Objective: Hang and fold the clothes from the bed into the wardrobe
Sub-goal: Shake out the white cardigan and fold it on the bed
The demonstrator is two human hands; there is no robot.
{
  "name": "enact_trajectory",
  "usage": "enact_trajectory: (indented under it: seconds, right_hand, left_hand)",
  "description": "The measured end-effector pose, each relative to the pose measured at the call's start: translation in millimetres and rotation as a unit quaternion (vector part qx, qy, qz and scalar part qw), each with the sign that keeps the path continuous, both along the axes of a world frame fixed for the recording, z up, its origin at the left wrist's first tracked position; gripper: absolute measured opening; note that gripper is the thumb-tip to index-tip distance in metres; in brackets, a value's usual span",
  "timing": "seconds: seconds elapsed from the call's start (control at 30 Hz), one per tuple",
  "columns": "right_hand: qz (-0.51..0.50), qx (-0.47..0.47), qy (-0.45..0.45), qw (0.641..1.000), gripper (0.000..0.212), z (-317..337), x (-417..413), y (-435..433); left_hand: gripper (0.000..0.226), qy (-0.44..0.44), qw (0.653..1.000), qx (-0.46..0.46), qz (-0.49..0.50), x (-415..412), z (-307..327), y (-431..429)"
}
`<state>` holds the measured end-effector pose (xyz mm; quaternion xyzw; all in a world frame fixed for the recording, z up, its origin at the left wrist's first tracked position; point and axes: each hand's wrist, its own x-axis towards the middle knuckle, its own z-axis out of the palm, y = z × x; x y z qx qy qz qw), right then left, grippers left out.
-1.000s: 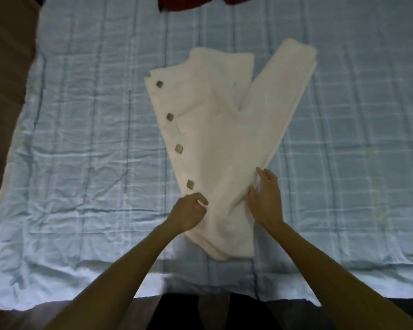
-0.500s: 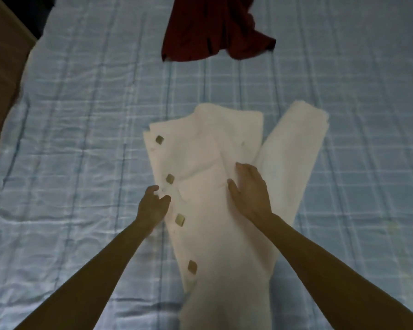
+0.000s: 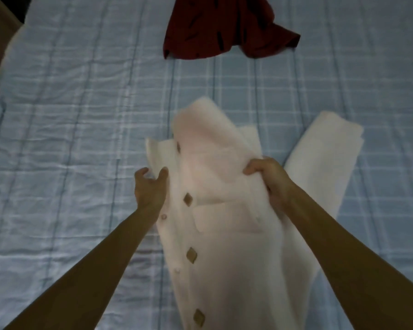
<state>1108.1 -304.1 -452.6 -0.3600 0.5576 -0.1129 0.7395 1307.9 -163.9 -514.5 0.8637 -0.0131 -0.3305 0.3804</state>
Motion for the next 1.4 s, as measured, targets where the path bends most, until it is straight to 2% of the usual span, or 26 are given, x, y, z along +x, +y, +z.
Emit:
enact_trajectory:
  seconds: [0.07,0.1,0.2,0.27,0.3,0.37,0.4,0.43,0.5,0.57,0.63,0.7,0.77,0.83,0.93,1.0,1.03,1.1,1.13,1.17,1.23,1.27,1.33,1.4]
  right_hand:
    - [-0.061,0.053,0.011,0.997,0.035,-3.4,-14.9,0.3]
    - [-0.094,0.037,0.058,0.993,0.034,-10.7,-20.1,-0.5]
    - [-0.108,-0.073,0.222,0.966,0.033,-31.4,-31.3,1.4]
    - [-0.093,-0.106,0.259,0.956,0.028,-43.2,-32.4,4.8]
    - [-0.094,-0.123,0.271,0.950,0.026,-47.3,-30.5,6.2]
    - [-0.085,-0.167,0.295,0.937,0.031,-50.1,-22.5,8.9]
    - [-0.077,-0.189,0.301,0.932,0.037,-50.1,-19.3,9.9]
    - [-0.068,-0.214,0.301,0.927,0.043,-50.6,-16.8,10.0]
    - [-0.042,-0.267,0.308,0.912,0.053,-57.5,-14.3,9.6]
    - [-0.031,-0.297,0.327,0.897,0.061,-64.0,-15.6,5.3]
    - [-0.045,-0.292,0.326,0.898,0.061,-61.4,-16.5,-2.5]
    - [-0.050,-0.239,0.308,0.920,0.056,-51.1,-20.1,-11.6]
    - [-0.006,-0.217,0.283,0.934,0.049,-44.1,-23.9,-14.8]
    - [0.020,-0.234,0.244,0.941,0.042,-36.0,-22.7,-10.1]
    - [-0.022,-0.221,0.165,0.961,0.037,-23.5,-8.3,-1.5]
    - [-0.053,-0.216,0.143,0.964,0.038,-18.1,4.2,-2.5]
    - [-0.044,-0.236,0.151,0.959,0.035,-19.4,9.5,-2.7]
    - [0.021,-0.305,0.225,0.925,0.016,-35.5,11.9,-3.8]
    - [0.064,-0.327,0.274,0.902,0.021,-42.8,11.0,-3.4]
    - [0.095,-0.329,0.321,0.883,0.041,-49.8,8.6,-3.0]
    - [0.109,-0.288,0.380,0.872,0.073,-58.9,1.9,1.0]
    - [0.113,-0.283,0.399,0.865,0.080,-60.5,-0.7,3.8]
    - [0.113,-0.335,0.422,0.835,0.080,-59.8,-2.2,10.0]
    - [0.116,-0.465,0.404,0.779,0.071,-59.3,1.0,13.7]
  left_hand:
    - [0.043,0.004,0.999,-0.023,-0.023,-2.8,3.8,-6.4]
    - [0.039,0.000,0.999,-0.022,-0.040,-5.4,7.1,-9.6]
    - [0.053,-0.014,0.996,0.031,-0.079,-13.2,9.9,-18.8]
    - [0.065,-0.019,0.993,0.078,-0.081,-18.5,11.8,-22.9]
    - [0.068,-0.041,0.992,0.093,-0.081,-20.8,12.1,-22.7]
    - [0.067,-0.174,0.974,0.095,-0.108,-23.9,11.3,-18.5]
    - [0.067,-0.234,0.959,0.076,-0.141,-26.2,9.4,-16.1]
    - [0.067,-0.259,0.949,0.048,-0.176,-28.9,7.0,-15.6]
    - [0.074,-0.174,0.965,0.014,-0.195,-36.8,1.9,-23.3]
    - [0.083,-0.025,0.991,0.012,-0.133,-42.7,-1.6,-39.1]
    - [0.084,0.083,0.995,-0.009,-0.062,-45.5,-2.1,-54.5]
    - [0.072,0.117,0.991,-0.021,-0.054,-46.4,-0.9,-63.3]
    - [0.050,0.050,0.993,-0.041,-0.097,-45.6,1.9,-60.3]
    - [0.033,-0.030,0.988,-0.106,-0.106,-46.3,13.2,-47.8]
    - [0.025,-0.121,0.976,-0.167,-0.062,-46.7,36.5,-23.0]
    - [0.025,-0.152,0.972,-0.174,-0.038,-44.6,46.4,-9.7]
    - [0.026,-0.153,0.973,-0.170,-0.029,-40.6,47.7,-5.2]
    - [0.031,-0.127,0.982,-0.136,-0.036,-28.2,42.5,0.3]
    - [0.034,-0.108,0.988,-0.102,-0.044,-20.8,36.8,2.3]
    - [0.037,-0.091,0.993,-0.057,-0.043,-13.4,29.0,4.5]
    - [0.044,-0.054,0.998,0.030,-0.031,-2.3,15.0,9.7]
    - [0.045,-0.038,0.997,0.053,-0.033,1.0,10.4,12.4]
    - [0.048,-0.019,0.997,0.066,-0.043,5.3,3.4,16.4]
    - [0.051,-0.007,0.996,0.072,-0.046,10.4,-2.4,17.5]
